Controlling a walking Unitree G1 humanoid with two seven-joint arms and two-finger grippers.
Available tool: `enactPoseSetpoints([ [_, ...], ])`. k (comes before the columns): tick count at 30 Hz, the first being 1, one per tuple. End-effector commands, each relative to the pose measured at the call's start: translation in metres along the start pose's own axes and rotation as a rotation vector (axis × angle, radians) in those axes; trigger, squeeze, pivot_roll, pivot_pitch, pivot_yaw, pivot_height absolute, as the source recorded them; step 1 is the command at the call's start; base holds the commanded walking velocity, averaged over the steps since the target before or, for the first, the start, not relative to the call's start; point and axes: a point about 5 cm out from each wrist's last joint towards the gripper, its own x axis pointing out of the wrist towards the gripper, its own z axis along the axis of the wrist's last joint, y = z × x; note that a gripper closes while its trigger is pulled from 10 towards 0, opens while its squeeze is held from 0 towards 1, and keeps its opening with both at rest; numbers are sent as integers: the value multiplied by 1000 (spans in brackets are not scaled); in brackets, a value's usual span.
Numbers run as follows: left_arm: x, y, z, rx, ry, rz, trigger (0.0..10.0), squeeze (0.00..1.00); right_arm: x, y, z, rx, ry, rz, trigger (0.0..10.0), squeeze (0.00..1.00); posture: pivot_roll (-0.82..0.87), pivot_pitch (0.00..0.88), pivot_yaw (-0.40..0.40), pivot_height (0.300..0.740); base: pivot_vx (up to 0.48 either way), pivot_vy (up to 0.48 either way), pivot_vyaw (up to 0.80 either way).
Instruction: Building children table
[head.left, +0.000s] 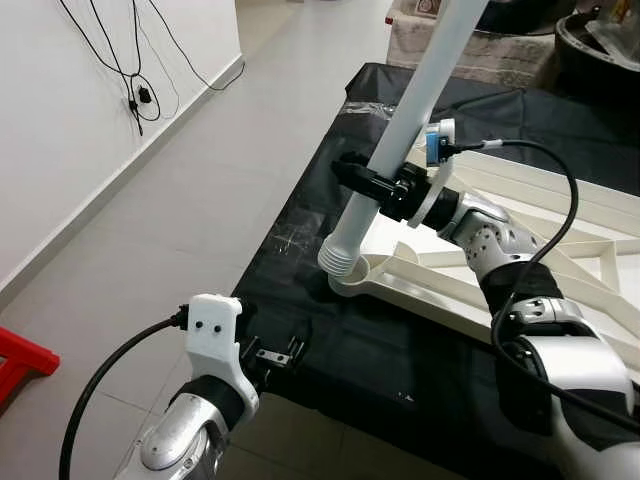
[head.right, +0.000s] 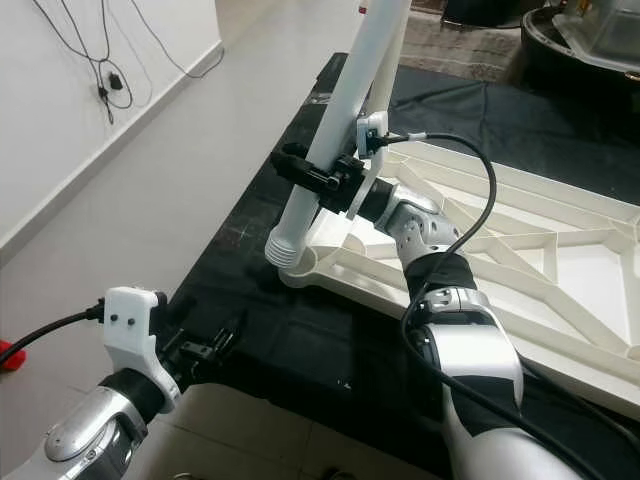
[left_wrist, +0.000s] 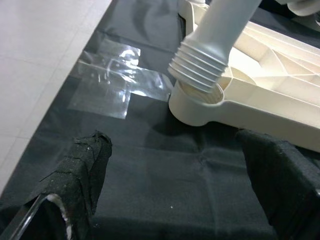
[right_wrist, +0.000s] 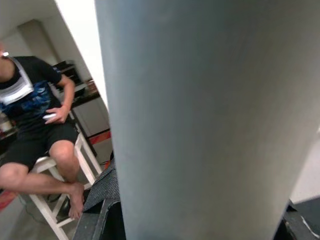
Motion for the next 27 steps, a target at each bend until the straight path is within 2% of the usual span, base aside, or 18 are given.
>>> enactPoseSetpoints([
  [1, -4, -1, -1, 7, 18, -7, 10000, 0, 0, 1, -13, -11, 82, 21, 10000, 0, 210, 259, -31, 740, 0, 0, 0],
  [9, -2, -2, 1, 5, 17, -7, 10000, 0, -3, 7, -22, -53, 206, 137, 10000, 0, 205, 247, -34, 740, 0, 0, 0],
  [15, -2, -4, 1, 3, 16, -7, 10000, 0, -4, 6, -22, -63, 240, 152, 10000, 0, 201, 245, -36, 740, 0, 0, 0],
  [23, -1, -4, 0, 4, 19, -8, 10000, 0, -2, 6, -24, -166, 321, 172, 10000, 0, 195, 242, -43, 740, 0, 0, 0],
  [27, -1, -5, 0, 2, 18, -6, 10000, 0, 0, 8, -23, -186, 331, 199, 10000, 0, 193, 241, -47, 740, 0, 0, 0],
])
